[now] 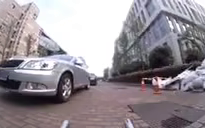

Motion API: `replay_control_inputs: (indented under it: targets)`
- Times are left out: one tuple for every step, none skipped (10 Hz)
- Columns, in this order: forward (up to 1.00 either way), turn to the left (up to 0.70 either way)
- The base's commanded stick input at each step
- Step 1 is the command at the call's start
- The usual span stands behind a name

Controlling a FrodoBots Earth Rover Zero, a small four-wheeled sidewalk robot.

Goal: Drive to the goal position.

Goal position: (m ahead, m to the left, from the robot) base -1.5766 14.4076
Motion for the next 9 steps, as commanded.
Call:
replay_control_inputs:
  targets:
    - [-0.45,-0.27]
    - [-0.45,-0.27]
    - [0.00,-0.39]
    - [0.00,-0.11]
    - [0.00,-0.01]
    - [0.00,0.00]
    - [0.00,0.00]
    - [0.00,0.00]
    - [0.00,0.00]
